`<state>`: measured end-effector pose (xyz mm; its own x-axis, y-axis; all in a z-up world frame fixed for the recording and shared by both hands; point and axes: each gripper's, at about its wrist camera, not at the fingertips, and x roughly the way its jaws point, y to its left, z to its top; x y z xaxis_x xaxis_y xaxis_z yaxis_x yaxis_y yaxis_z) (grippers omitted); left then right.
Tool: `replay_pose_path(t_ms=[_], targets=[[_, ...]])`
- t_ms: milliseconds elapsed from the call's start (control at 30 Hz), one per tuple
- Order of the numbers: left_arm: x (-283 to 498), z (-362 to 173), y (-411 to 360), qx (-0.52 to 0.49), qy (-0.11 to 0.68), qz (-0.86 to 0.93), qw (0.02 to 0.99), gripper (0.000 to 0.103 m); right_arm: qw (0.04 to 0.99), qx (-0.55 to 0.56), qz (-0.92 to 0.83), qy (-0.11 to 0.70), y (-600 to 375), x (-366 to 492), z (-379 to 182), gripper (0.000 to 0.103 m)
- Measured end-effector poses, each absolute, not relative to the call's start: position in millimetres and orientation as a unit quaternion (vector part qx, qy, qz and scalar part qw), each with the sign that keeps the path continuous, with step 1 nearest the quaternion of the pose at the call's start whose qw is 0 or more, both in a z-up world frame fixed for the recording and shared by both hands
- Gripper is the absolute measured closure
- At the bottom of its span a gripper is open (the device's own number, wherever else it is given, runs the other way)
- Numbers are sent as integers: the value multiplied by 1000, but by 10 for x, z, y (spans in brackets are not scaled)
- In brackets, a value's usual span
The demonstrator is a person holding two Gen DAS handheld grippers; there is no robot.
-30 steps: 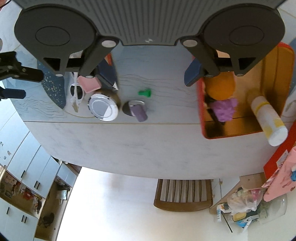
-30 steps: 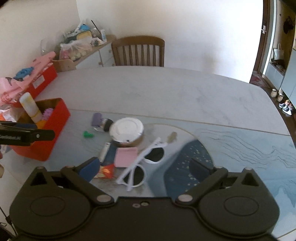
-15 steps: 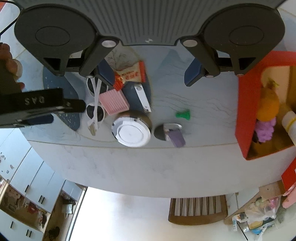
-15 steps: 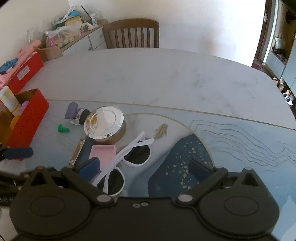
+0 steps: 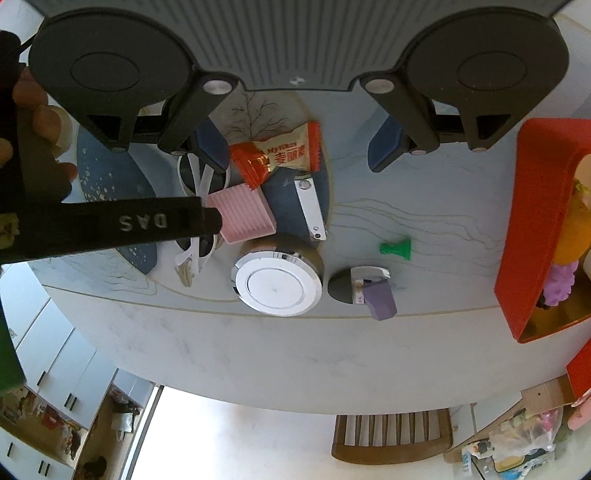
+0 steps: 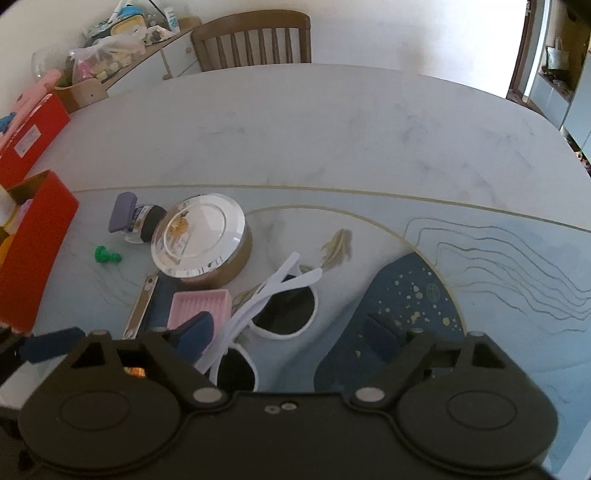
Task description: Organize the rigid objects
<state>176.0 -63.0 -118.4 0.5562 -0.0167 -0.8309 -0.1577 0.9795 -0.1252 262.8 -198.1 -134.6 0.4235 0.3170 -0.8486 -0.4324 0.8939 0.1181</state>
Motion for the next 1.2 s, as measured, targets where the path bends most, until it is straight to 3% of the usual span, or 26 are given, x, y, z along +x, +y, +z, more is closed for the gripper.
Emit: replay_pose_path(t_ms=[200, 567, 667, 800, 967, 1100, 1200], targets=[[1777, -1199, -612, -110, 469, 47, 875, 21, 849, -54, 220, 478, -1995, 2634, -1352, 29], [1817, -1257, -667, -107, 475, 52, 872, 23, 860, -47, 197, 468, -2044, 2695, -1353, 32], [1821, -1262, -667, -111, 474, 51, 872, 31, 861, -41, 194, 468, -2099, 2683, -1355, 34], [1820, -1261, -673, -104, 473, 53, 873, 40, 855, -21, 201, 477, -2227, 2686, -1371, 46], [1812, -1259, -704, -90, 471, 52, 876, 53, 853, -16, 213, 476, -2348, 2616, -1359, 54], [1811, -1254, -729, -76, 471, 48, 878, 57, 851, -27, 224, 474, -2411, 2528, -1339, 66], [1797, -1247, -745, -68, 468, 40, 880, 63, 847, -33, 237, 474, -2465, 2464, -1333, 68]])
